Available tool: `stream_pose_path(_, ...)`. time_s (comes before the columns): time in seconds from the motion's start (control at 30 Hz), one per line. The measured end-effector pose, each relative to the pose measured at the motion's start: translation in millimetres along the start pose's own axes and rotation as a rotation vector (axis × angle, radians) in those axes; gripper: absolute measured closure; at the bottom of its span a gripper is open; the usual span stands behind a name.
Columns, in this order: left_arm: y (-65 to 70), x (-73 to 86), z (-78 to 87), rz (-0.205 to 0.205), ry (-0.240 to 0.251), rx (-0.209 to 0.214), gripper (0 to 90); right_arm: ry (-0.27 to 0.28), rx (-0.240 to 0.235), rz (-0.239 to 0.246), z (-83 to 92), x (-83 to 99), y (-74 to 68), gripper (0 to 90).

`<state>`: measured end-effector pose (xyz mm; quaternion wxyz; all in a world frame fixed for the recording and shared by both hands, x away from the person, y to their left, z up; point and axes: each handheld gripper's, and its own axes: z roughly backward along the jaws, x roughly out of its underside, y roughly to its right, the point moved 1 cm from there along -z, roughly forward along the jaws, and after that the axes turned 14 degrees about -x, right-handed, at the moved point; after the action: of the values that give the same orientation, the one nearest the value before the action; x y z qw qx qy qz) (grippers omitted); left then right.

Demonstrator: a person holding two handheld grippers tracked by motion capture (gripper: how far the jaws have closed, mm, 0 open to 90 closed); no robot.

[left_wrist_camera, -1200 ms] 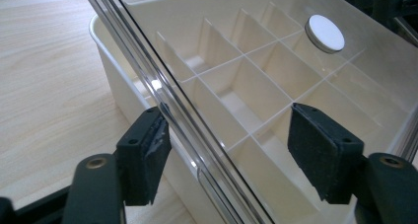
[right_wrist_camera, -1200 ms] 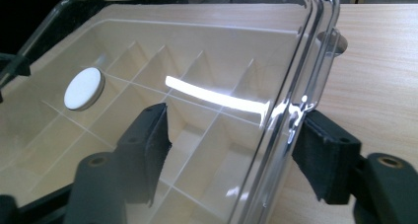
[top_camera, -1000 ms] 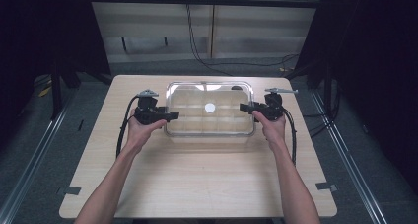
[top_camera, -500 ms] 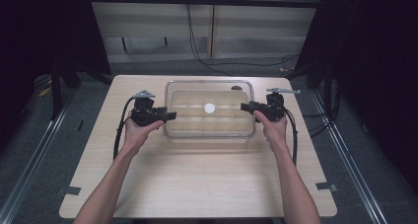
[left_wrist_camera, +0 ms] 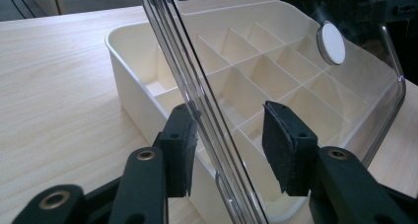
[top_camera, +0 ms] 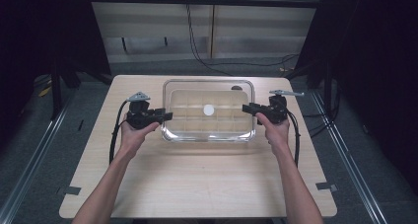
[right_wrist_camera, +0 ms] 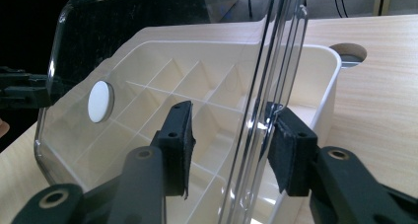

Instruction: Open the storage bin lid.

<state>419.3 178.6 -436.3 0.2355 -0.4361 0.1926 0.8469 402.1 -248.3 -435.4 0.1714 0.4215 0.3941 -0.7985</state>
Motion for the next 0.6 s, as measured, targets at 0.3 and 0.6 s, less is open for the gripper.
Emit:
stream_pose_path(0.3, 1.8, -0.1, 8.2, -0.008, 0.009, 0.003, 63.1, 0.017, -0.045, -0.006, 10.6, 0.6, -2.8, 63.4)
stream_pose_path(0.6, 3.2, -0.6, 14.0, -0.014, 0.024, 0.007, 66.9, 0.034, -0.045, 0.0, 15.9, 3.0, -8.7, 65.0)
